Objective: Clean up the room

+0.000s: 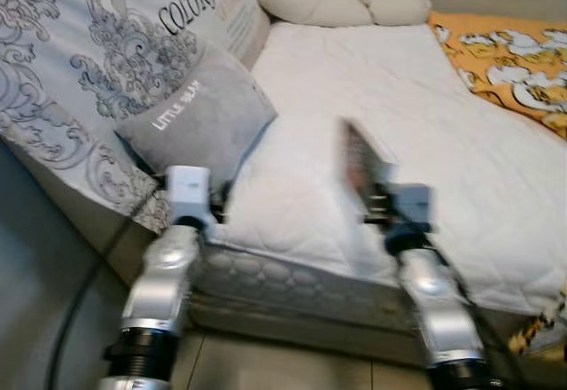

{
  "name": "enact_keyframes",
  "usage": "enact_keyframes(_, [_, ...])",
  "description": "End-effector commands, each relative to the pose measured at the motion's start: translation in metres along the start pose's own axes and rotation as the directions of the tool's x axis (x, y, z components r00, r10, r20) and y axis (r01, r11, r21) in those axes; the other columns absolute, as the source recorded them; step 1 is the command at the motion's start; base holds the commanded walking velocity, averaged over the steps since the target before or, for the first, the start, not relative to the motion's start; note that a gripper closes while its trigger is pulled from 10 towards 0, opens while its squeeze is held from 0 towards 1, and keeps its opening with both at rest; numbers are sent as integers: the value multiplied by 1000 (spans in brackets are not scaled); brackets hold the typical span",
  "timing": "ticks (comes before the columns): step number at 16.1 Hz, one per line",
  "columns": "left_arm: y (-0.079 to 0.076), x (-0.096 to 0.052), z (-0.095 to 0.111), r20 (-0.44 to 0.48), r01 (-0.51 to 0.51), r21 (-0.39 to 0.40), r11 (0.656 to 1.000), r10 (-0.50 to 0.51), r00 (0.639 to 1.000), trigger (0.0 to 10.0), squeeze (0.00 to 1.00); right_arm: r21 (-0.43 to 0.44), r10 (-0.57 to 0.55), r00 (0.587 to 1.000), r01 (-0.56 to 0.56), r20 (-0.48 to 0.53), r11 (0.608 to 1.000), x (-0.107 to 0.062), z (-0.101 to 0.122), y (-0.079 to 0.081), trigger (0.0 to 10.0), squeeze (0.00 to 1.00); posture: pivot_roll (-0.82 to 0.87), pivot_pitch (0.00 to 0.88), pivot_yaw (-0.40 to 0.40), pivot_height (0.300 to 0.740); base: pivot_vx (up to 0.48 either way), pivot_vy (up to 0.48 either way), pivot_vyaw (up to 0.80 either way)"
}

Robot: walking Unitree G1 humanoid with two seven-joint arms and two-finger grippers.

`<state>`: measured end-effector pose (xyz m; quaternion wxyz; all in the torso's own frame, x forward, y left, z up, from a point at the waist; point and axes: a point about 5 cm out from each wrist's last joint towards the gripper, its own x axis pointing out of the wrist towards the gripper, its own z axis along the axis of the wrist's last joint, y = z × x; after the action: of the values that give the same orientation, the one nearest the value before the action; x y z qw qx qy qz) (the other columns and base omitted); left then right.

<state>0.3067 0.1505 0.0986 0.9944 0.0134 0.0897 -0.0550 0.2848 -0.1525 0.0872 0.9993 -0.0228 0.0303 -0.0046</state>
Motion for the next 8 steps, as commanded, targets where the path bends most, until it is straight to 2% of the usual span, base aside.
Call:
enact_keyframes(1, [9,0,4,6,-21,7,1000,21,1000,10000,0,8,24,997,-25,71,1000,4,16,10,10000,0,-24,0,11,740,386,0,0])
enact_keyframes(8, [11,0,4,6,-31,3,1000,31,1000,10000,0,10,28,997,-29,70,1000,5,16,11,10000,0,-15,0,5,740,369,0,0])
